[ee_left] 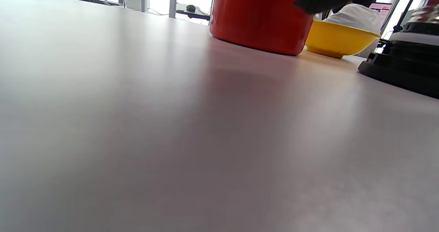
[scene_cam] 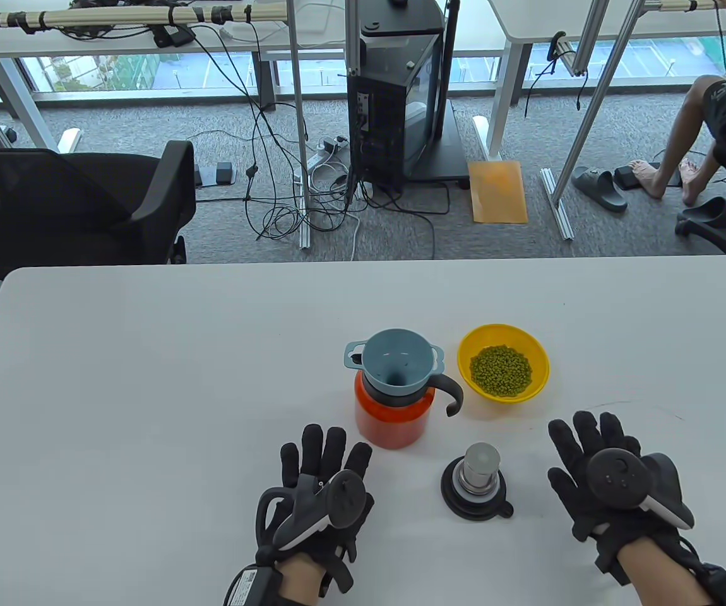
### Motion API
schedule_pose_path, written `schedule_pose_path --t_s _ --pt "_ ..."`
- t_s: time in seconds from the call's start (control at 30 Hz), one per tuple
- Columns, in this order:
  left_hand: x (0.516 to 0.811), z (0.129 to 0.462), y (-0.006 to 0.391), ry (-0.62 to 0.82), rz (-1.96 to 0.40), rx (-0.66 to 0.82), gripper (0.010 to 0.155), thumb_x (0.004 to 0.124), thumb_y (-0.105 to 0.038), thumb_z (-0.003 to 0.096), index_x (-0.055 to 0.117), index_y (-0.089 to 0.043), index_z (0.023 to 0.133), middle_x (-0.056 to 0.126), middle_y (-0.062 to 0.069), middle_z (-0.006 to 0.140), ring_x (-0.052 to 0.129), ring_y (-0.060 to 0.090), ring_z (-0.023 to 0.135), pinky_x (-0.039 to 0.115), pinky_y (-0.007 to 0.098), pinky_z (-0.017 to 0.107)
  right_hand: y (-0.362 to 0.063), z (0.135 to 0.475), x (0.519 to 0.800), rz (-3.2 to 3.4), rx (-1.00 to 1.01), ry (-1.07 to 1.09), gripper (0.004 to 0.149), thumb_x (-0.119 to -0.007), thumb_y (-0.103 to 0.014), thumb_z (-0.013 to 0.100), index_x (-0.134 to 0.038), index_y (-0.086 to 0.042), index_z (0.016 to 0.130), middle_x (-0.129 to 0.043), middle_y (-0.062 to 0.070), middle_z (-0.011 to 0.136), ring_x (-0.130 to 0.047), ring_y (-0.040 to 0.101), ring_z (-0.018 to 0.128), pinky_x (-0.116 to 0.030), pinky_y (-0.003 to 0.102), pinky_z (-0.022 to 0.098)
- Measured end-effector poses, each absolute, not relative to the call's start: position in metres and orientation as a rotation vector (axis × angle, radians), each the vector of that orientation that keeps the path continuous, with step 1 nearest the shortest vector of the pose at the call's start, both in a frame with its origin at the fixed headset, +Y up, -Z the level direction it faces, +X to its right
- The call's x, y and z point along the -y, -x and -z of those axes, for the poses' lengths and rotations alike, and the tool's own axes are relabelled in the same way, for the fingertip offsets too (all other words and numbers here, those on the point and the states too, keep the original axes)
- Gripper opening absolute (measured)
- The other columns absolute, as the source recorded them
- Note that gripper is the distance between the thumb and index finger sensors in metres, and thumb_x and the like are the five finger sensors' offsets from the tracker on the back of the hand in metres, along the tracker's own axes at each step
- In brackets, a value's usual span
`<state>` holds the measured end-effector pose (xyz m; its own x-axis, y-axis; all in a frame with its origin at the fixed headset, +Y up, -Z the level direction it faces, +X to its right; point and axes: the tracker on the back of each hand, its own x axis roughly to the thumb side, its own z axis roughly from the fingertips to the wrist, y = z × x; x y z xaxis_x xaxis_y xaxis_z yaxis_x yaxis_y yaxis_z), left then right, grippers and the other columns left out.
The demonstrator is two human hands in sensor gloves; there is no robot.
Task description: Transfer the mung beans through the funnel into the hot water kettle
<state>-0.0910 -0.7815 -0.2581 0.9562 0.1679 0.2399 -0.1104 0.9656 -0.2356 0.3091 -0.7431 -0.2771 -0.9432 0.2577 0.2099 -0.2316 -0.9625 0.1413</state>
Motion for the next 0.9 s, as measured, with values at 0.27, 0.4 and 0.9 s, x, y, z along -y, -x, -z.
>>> schedule_pose_path --t_s 0.27,0.4,0.9 --pt "0.784 0.257 0.085 0.243 -0.139 0.287 0.08 0.064 -0.057 0.0468 0.022 -0.036 0.112 0.002 0.0 0.115 -0.011 0.037 0.101 0.005 0.067 0.07 -0.305 0.321 0.721 -2.823 -0.176 -0.253 0.076 -0.07 -0.043 0.054 -0.032 -0.014 0.113 -0.012 0.03 0.109 -0.004 0.062 0.093 -0.017 0.079 0.057" --pt "0.785 0.258 0.086 0.246 -0.157 0.291 0.08 0.064 -0.058 0.0468 0.022 -0.036 0.112 0.002 0.0 0.115 -0.011 0.037 0.101 0.005 0.067 0.07 -0.307 0.343 0.72 -2.744 -0.218 -0.175 0.078 -0.071 -0.046 0.053 -0.033 -0.014 0.113 -0.007 0.03 0.107 -0.003 0.062 0.093 -0.016 0.079 0.058" --pt "0.787 0.259 0.087 0.255 -0.205 0.309 0.081 0.061 -0.062 0.0456 0.023 -0.036 0.112 0.002 0.0 0.116 -0.011 0.037 0.101 0.005 0.067 0.07 -0.31 0.392 0.758 -2.52 -0.277 0.033 0.074 -0.071 -0.05 0.053 -0.043 -0.017 0.113 -0.002 0.033 0.104 -0.001 0.064 0.09 -0.02 0.079 0.057"
